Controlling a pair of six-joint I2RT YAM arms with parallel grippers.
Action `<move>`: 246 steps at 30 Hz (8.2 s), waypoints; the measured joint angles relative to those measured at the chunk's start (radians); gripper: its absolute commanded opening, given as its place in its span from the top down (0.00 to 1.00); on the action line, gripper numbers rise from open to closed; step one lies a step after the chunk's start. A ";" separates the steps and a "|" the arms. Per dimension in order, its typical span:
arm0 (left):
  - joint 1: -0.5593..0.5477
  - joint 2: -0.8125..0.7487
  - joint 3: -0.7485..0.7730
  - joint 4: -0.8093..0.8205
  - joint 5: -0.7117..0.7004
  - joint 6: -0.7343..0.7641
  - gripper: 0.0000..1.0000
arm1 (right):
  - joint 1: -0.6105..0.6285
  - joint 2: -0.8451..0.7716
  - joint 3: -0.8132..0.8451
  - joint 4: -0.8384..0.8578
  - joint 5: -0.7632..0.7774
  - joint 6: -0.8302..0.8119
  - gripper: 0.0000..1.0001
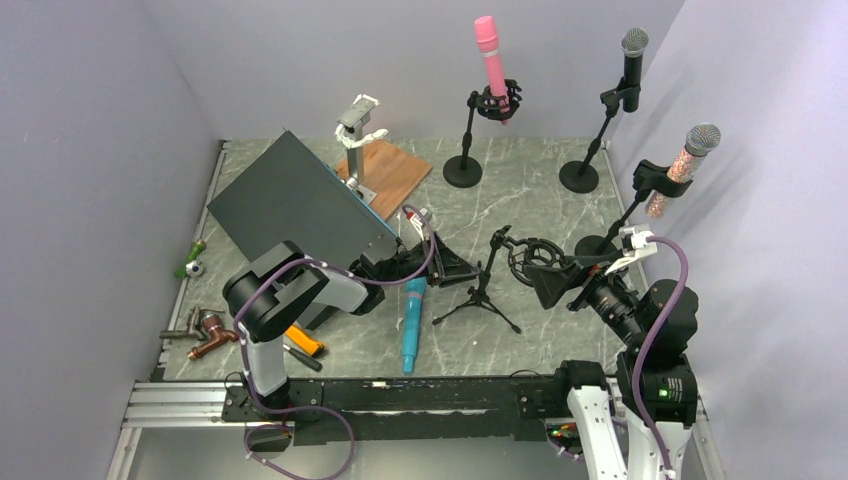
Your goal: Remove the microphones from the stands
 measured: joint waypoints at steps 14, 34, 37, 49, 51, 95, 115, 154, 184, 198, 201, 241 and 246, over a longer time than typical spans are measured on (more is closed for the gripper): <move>0.000 0.033 0.043 -0.035 0.010 0.002 0.60 | 0.000 -0.007 0.000 0.000 0.000 0.001 0.00; 0.004 -0.060 0.152 -0.480 0.041 -0.066 1.00 | 0.000 -0.020 -0.005 0.002 0.000 0.008 0.00; 0.004 -0.121 0.252 -0.834 0.026 -0.063 1.00 | 0.000 -0.026 -0.017 0.006 0.000 0.008 0.00; 0.032 -0.115 0.506 -1.457 0.046 -0.073 0.91 | 0.000 -0.054 -0.037 0.046 -0.002 0.026 0.00; 0.036 -0.115 0.510 -1.472 0.050 -0.081 0.78 | 0.000 -0.054 -0.037 0.048 -0.005 0.028 0.00; 0.108 -0.523 0.176 -0.871 0.126 0.552 0.46 | 0.097 0.414 0.274 -0.101 -0.101 -0.033 0.01; 0.017 -0.304 0.623 -1.087 0.204 0.634 0.48 | 0.278 0.408 0.216 0.001 0.090 0.019 0.00; 0.033 -0.281 0.740 -1.312 0.205 0.693 0.52 | 0.292 0.406 0.114 0.024 0.078 0.023 0.10; -0.005 -0.311 0.574 -1.210 0.041 0.758 0.57 | 0.309 0.511 0.219 -0.023 0.157 -0.001 0.00; -0.006 -0.264 0.459 -1.311 0.004 0.793 0.45 | 0.309 0.497 0.207 -0.004 0.199 0.000 0.00; -0.006 -0.264 0.515 -1.415 -0.021 0.827 0.44 | 0.309 0.500 0.181 -0.004 0.222 0.002 0.00; 0.250 -0.552 0.705 -1.744 -0.369 1.091 0.50 | 0.474 1.411 1.120 0.200 0.968 -0.299 0.00; 0.250 -0.552 0.695 -1.728 -0.370 1.091 0.55 | 0.468 1.634 1.365 0.235 1.000 -0.389 0.01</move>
